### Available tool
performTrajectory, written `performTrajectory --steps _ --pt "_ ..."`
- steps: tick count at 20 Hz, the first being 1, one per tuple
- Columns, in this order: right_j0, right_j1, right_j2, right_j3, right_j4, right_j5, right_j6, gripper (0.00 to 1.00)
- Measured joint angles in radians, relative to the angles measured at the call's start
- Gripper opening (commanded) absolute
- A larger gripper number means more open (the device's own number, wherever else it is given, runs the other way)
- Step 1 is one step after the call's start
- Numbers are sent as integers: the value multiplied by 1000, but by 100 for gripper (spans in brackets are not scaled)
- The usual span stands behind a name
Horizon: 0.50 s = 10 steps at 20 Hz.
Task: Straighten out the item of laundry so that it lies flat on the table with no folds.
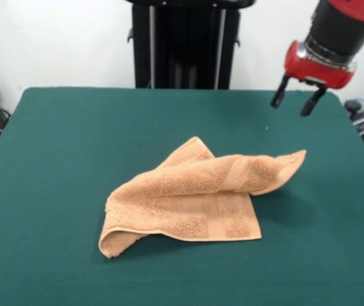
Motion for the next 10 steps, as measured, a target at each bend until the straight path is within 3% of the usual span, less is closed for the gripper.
performTrajectory --steps 10 --pt "0 43 61 23 15 -23 0 100"
